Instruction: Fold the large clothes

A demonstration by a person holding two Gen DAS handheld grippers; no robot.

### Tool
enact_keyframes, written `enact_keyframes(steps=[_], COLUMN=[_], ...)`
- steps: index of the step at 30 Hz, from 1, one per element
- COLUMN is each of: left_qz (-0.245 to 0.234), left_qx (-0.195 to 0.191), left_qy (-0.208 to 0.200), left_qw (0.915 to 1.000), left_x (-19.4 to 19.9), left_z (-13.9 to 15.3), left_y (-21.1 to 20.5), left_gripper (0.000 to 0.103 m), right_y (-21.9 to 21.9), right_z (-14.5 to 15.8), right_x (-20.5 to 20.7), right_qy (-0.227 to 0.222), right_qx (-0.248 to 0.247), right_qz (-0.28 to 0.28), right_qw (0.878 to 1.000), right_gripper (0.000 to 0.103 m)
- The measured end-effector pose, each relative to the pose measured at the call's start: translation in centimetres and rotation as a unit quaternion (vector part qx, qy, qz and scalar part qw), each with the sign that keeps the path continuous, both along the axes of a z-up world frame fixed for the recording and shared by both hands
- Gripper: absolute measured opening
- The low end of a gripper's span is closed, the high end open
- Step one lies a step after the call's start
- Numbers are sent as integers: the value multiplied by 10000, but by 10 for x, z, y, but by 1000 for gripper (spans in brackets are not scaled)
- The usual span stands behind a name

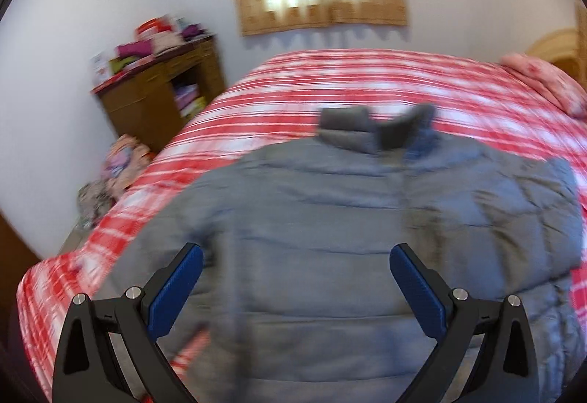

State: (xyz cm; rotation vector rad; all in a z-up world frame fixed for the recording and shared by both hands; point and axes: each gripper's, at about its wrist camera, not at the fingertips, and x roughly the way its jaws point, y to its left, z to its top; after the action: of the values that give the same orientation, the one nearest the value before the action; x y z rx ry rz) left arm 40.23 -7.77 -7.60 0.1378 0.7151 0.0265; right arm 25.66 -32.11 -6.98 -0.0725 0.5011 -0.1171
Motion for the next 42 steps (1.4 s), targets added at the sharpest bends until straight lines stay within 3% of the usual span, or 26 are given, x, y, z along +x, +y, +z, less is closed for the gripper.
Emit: enact_keyframes(steps=[4, 9, 10, 11, 13, 15, 21, 24, 27, 34, 37, 39, 40, 41, 42], left_qz=[-530, -921, -1000, -1082, -1253, -1106, -923, -768, -621, -235, -170, -145, -81, -8, 95], left_qx=[-191, -323, -391, -454, -533, -331, -145, -60, 170, 696, 742, 603, 600, 640, 696], left_qy=[247, 821, 915, 1013, 1169, 835, -134, -336, -304, 269, 233, 35, -143, -314, -560], left_qw=[9981, 9918, 9900, 9879, 9838, 9898, 9955, 9965, 9975, 9969, 9968, 9981, 9981, 9975, 9960], left_x=[10, 43, 47, 50, 52, 44, 13, 4, 4, 5, 5, 2, -1, -3, -7], left_z=[-10, -50, -58, -63, -69, -59, -2, 11, 2, -64, -63, -47, -37, -29, -18], left_y=[-47, -91, -97, -102, -110, -112, -72, -43, -27, -15, -15, -9, -4, -2, 4], left_gripper=[102, 99, 79, 45, 22, 12, 12, 12, 12, 14, 19, 25, 40, 65, 79], right_y=[-42, -66, -68, -72, -74, -71, -60, -59, -60, -59, -62, -70, -74, -79, -80], right_z=[-31, -65, -72, -76, -78, -79, -84, -87, -90, -93, -92, -85, -80, -70, -62], right_x=[2, -5, -5, -6, -4, -2, 1, 0, 1, 5, 5, 1, -2, -5, -7], right_qy=[331, 651, 771, 914, 1087, 1166, 1221, 1234, 1277, 1397, 1462, 1510, 1499, 1453, 1404], right_qx=[172, 182, 209, 245, 244, 151, -202, -296, -305, -438, -196, 199, 336, 470, 516], right_qz=[-540, -941, -964, -967, -999, -1030, -1043, -1057, -1088, -1122, -892, -675, -610, -541, -492], right_qw=[9978, 9933, 9921, 9908, 9887, 9877, 9868, 9863, 9854, 9828, 9850, 9860, 9862, 9868, 9875], right_gripper=[99, 99, 99, 99, 99, 99, 99, 100, 100, 100, 100, 100, 100, 99, 97])
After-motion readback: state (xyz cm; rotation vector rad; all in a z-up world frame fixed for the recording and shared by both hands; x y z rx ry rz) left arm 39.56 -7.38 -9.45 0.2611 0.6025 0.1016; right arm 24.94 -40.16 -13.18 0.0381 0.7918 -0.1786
